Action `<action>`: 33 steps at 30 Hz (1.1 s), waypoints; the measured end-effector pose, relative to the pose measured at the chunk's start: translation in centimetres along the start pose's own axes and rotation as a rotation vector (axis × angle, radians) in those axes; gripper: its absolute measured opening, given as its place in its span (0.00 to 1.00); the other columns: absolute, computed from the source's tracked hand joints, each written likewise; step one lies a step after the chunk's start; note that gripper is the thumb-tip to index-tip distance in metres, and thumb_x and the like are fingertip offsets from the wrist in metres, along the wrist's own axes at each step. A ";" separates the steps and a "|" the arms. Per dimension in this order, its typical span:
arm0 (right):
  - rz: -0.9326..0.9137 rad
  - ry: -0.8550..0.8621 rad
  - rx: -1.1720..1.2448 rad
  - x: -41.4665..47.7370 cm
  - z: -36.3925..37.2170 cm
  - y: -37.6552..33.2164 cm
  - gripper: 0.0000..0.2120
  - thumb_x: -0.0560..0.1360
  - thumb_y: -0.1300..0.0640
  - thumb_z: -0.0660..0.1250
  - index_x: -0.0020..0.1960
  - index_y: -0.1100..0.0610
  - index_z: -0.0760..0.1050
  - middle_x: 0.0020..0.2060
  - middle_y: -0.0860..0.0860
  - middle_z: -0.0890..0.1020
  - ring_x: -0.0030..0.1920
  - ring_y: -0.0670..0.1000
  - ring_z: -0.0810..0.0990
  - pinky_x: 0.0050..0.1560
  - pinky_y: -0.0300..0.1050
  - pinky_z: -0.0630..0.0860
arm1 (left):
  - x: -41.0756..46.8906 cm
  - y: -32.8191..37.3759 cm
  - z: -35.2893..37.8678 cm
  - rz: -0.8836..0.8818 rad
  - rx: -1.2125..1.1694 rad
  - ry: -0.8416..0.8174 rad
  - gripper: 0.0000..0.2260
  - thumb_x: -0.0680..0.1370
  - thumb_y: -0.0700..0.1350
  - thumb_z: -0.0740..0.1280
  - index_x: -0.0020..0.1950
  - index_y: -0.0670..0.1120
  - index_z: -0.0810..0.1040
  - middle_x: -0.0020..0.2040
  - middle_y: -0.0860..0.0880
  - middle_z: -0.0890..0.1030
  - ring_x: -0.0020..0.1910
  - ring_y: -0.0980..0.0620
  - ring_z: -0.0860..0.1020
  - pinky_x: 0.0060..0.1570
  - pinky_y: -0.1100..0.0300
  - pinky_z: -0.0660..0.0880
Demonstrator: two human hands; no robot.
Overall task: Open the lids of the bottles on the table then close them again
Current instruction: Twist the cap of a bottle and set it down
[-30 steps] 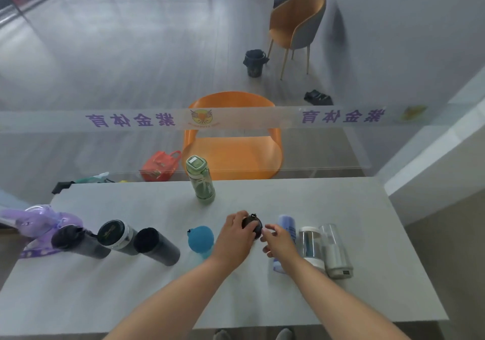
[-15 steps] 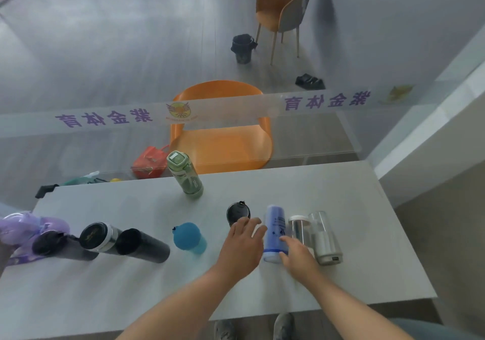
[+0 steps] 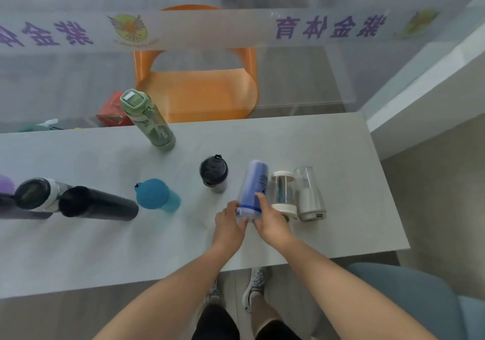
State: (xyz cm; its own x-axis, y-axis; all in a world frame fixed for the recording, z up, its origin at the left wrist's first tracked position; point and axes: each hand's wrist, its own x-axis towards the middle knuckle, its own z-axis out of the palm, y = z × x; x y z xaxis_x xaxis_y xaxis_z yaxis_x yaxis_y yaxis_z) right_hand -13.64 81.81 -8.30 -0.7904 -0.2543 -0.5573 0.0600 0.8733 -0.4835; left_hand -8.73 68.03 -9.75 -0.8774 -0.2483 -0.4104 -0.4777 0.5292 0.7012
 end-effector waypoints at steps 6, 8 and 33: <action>0.035 -0.130 0.446 -4.4 -2.8 -1.9 0.32 0.77 0.49 0.68 0.77 0.45 0.57 0.45 0.54 0.84 0.31 0.51 0.82 0.30 0.40 0.76 | -4.4 1.6 -4.1 0.139 0.044 0.143 0.16 0.78 0.48 0.67 0.65 0.53 0.70 0.58 0.51 0.76 0.57 0.51 0.70 0.55 0.63 0.67; 0.039 -0.162 0.516 -5.7 -3.7 -2.6 0.30 0.77 0.48 0.67 0.76 0.46 0.60 0.44 0.55 0.85 0.30 0.50 0.81 0.32 0.42 0.77 | -5.7 2.1 -5.5 0.226 0.078 0.189 0.16 0.78 0.48 0.68 0.64 0.52 0.71 0.57 0.53 0.76 0.56 0.53 0.70 0.54 0.66 0.66; 0.057 0.099 0.148 -4.4 -8.0 2.5 0.23 0.75 0.57 0.65 0.71 0.53 0.71 0.61 0.54 0.80 0.58 0.54 0.80 0.57 0.47 0.76 | -5.5 7.9 0.3 0.544 0.232 0.070 0.12 0.79 0.51 0.58 0.58 0.49 0.75 0.56 0.51 0.77 0.55 0.49 0.73 0.55 0.57 0.71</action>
State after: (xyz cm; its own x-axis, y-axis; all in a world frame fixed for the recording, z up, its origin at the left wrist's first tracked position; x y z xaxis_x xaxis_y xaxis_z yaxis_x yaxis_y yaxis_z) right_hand -14.86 88.45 -1.61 -0.8390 -0.1577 -0.5208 0.1894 0.8126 -0.5512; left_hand -7.61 73.85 -2.16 -0.9981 0.0593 0.0173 0.0562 0.7568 0.6513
